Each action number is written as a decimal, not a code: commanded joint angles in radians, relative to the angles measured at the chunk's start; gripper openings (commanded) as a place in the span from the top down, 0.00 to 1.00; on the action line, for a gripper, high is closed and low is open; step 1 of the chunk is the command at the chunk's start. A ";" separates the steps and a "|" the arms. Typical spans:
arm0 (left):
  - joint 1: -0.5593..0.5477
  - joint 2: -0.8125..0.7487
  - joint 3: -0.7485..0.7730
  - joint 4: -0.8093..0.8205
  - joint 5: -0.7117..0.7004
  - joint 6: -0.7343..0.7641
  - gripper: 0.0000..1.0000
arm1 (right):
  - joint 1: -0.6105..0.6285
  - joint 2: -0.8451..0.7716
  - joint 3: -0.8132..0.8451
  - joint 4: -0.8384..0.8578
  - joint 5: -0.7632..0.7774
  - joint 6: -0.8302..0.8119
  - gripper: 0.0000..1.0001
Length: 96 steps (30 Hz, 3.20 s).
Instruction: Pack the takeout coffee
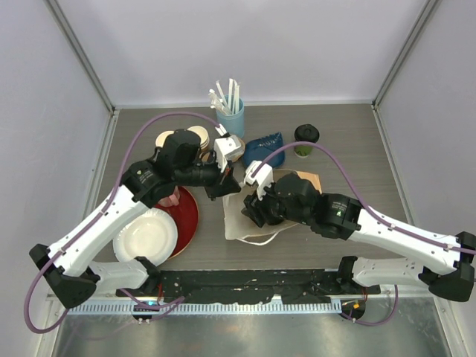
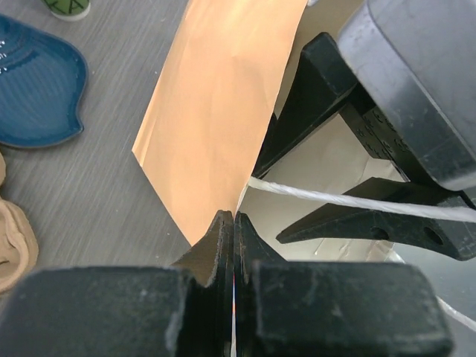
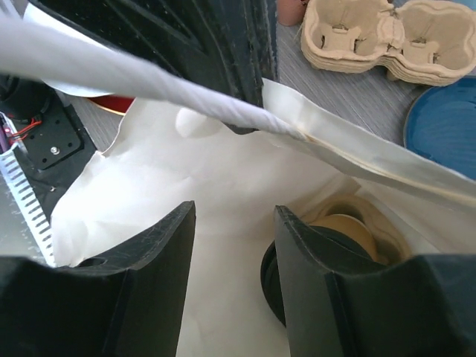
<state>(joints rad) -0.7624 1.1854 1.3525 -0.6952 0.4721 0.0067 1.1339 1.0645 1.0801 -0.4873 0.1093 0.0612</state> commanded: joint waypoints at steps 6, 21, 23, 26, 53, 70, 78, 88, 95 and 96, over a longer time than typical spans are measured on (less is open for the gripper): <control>0.012 0.019 0.039 -0.095 0.013 -0.050 1.00 | -0.058 -0.023 -0.014 0.076 -0.028 0.000 0.48; 0.035 0.031 0.050 -0.086 0.043 -0.071 1.00 | -0.158 0.046 -0.048 -0.016 -0.134 0.005 0.50; 0.052 0.034 0.051 -0.083 0.059 -0.083 1.00 | -0.158 0.045 -0.051 -0.040 -0.132 -0.011 0.49; 0.063 0.039 0.050 -0.086 0.069 -0.079 1.00 | -0.158 0.035 -0.057 -0.051 -0.134 -0.020 0.50; 0.075 0.132 0.109 -0.239 0.161 -0.013 1.00 | -0.158 -0.078 0.142 0.095 -0.491 -0.020 0.49; 0.120 0.137 0.105 -0.251 0.212 -0.016 1.00 | -0.296 0.074 0.536 0.004 -0.251 -0.035 0.44; 0.120 0.137 0.097 -0.240 0.197 -0.024 1.00 | -0.540 0.144 0.635 -0.043 0.012 -0.090 0.40; 0.120 0.143 0.108 -0.259 0.155 -0.011 1.00 | -1.068 0.319 0.568 -0.008 -0.163 0.026 0.39; 0.120 0.146 0.138 -0.309 0.158 0.064 1.00 | -1.178 0.475 0.524 0.021 -0.183 -0.090 0.42; 0.120 0.145 0.142 -0.313 0.157 0.071 1.00 | -1.178 0.483 0.499 0.032 -0.282 -0.153 0.42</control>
<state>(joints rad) -0.6472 1.3323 1.4422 -0.9703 0.6281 0.0265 -0.0372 1.5177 1.6100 -0.5159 -0.0204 0.0437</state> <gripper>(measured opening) 0.009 0.585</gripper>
